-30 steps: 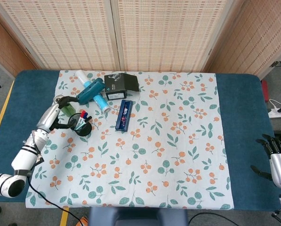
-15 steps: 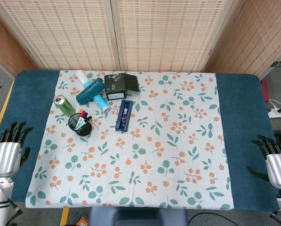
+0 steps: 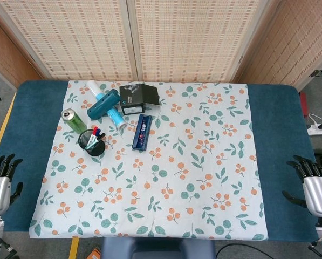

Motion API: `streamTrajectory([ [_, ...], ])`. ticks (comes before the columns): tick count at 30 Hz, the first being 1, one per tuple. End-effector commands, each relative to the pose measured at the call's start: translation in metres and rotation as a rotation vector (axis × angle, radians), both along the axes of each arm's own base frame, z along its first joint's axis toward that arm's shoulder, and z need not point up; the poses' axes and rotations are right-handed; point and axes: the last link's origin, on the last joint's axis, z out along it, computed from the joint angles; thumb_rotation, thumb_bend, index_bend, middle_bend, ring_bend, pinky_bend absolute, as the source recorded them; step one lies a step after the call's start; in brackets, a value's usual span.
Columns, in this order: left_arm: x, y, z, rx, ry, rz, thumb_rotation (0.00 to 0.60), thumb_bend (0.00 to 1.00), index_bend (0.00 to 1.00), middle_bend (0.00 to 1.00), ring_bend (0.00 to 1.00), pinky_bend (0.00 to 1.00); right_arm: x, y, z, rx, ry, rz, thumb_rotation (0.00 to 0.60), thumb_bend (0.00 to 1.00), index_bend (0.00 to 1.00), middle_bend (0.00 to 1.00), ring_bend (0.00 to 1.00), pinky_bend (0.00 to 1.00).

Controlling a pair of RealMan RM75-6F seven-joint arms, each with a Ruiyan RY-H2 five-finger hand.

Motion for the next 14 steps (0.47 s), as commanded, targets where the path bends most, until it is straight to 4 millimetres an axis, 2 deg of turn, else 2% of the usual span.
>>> streamTrajectory([
  [1,0.0040,0.0035,-0.0028,-0.002,-0.011,-0.010,0.600,0.34,0.21,0.09,0.07,0.17,0.0003,0.0002,0.0002,0.000,0.001,0.001,0.600,0.04,0.24,0.13,0.14,0.20],
  [14,0.0000,0.0055,-0.0081,-0.034,-0.001,0.013,0.600,0.34,0.21,0.09,0.07,0.16,0.0011,0.0008,0.0009,-0.003,0.002,0.004,0.600,0.04,0.24,0.13,0.14,0.20],
])
